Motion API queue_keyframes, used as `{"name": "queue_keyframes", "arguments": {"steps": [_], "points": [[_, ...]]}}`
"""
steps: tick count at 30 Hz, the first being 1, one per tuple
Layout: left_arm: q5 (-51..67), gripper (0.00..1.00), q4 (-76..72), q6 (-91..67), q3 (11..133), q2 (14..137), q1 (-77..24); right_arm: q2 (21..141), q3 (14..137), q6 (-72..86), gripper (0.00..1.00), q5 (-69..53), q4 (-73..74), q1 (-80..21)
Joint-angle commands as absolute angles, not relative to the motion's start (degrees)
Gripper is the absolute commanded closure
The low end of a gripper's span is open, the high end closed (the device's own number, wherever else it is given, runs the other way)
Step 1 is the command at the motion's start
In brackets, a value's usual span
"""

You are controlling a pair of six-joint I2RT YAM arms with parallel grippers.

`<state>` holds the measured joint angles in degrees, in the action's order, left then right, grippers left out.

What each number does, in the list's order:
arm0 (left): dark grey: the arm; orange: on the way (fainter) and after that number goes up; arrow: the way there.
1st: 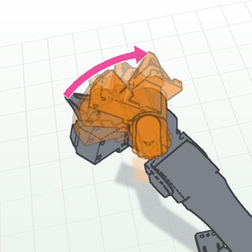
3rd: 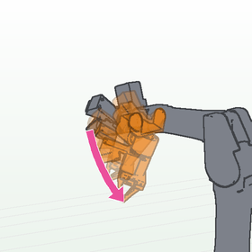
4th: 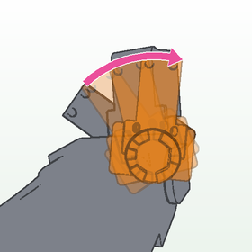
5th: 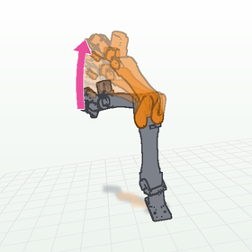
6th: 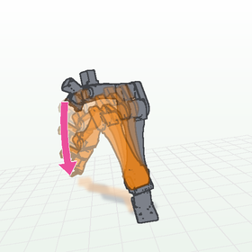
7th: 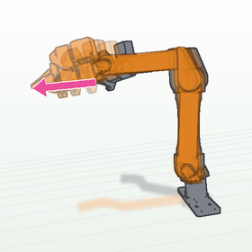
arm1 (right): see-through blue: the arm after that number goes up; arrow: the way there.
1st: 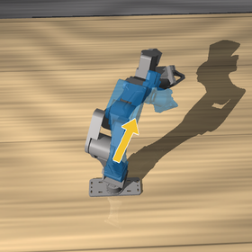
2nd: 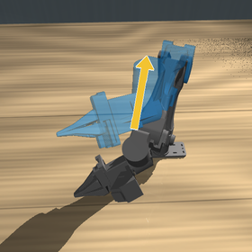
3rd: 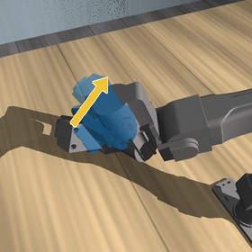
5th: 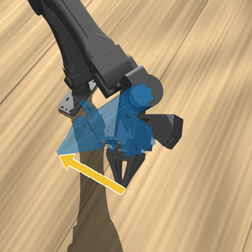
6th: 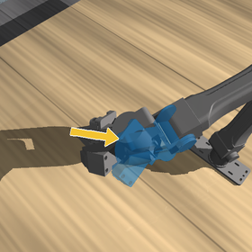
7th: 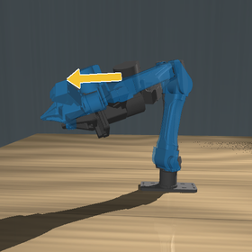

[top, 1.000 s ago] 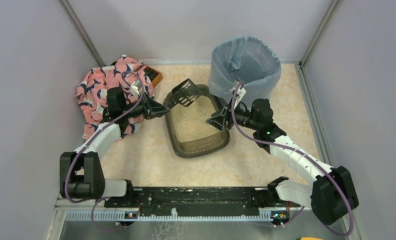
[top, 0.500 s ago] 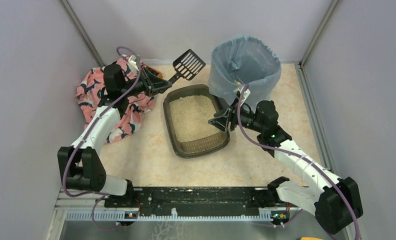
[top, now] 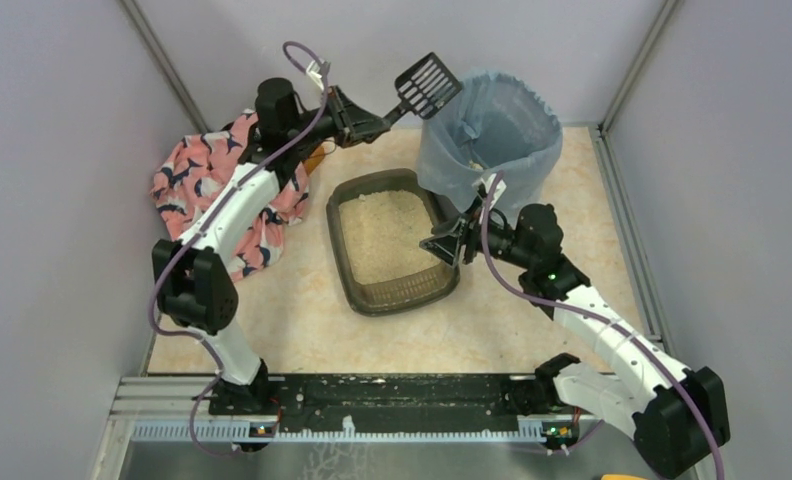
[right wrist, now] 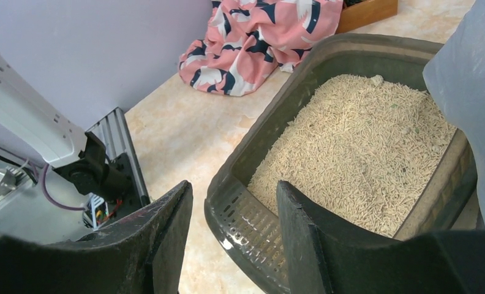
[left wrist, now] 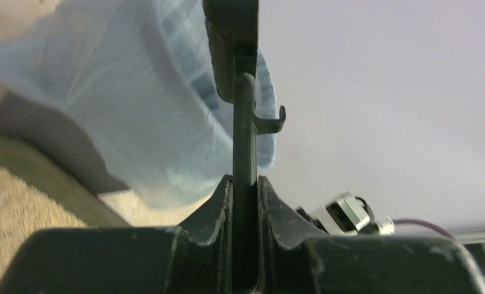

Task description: Clean the litter box

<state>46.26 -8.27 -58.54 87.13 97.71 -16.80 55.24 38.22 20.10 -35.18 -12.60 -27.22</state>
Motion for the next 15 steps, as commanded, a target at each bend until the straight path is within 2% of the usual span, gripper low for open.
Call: {"name": "queue_keyframes", "arguments": {"steps": [1,4,9,11,15], "points": [[45.1,1.0,-6.35,-52.56,98.09,102.91,-19.86,53.07,37.71,18.66,0.47,-34.14,-13.18,-26.82],[46.73,1.0,-2.89,-44.23,105.36,107.15,-21.99,52.8,37.62,18.35,0.47,-33.68,-12.77,-26.81],[42.56,1.0,11.51,-18.64,114.05,110.14,-27.14,52.95,37.36,17.98,0.47,-33.25,-12.57,-26.81],[36.59,1.0,15.28,-6.53,112.64,108.43,-29.79,53.05,37.3,17.94,0.47,-33.22,-12.55,-26.81],[20.36,1.0,13.8,11.34,103.21,103.7,-34.43,53.84,37.52,17.86,0.47,-33.35,-12.79,-26.81]]}}
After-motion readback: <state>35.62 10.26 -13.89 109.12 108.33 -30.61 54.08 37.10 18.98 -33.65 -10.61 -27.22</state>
